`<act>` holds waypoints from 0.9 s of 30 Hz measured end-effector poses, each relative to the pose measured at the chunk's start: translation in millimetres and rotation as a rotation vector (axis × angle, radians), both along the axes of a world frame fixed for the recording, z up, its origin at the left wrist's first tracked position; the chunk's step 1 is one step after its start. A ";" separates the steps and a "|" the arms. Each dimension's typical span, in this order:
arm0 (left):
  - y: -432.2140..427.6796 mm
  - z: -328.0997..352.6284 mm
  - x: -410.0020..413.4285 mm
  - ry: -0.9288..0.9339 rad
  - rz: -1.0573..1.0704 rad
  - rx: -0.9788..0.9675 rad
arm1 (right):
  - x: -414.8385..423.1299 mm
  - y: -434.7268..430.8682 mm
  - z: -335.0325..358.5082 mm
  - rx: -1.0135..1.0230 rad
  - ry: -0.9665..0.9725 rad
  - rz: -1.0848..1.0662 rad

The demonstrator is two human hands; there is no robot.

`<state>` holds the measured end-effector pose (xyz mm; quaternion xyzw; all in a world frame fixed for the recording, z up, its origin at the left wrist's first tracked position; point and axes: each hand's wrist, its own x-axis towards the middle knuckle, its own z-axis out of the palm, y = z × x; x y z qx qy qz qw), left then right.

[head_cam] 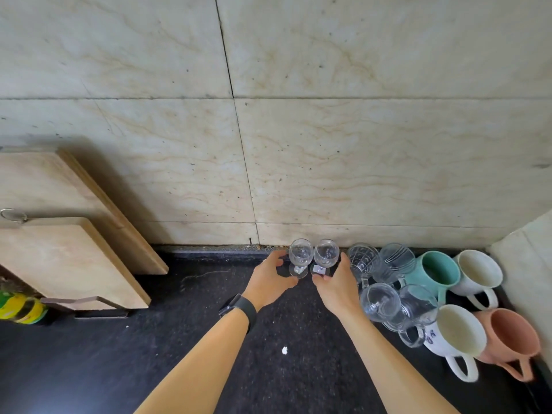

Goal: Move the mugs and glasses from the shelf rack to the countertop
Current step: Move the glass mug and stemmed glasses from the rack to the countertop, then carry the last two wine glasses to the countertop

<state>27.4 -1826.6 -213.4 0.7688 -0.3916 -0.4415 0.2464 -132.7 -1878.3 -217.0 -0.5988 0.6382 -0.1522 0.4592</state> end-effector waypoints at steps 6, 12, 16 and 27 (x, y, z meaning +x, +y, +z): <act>56.1 35.6 0.1 -0.213 -0.164 0.048 | -24.1 58.0 44.3 0.080 0.014 0.002; 120.2 99.3 -8.3 -0.502 -0.254 -0.054 | -58.4 126.6 107.7 -0.013 -0.036 0.033; 165.7 143.9 -5.6 -0.659 -0.269 -0.173 | -76.9 156.4 160.6 -0.197 0.067 0.179; 319.7 248.3 0.1 -0.992 0.003 -0.270 | -70.2 218.4 265.5 -0.741 0.090 0.527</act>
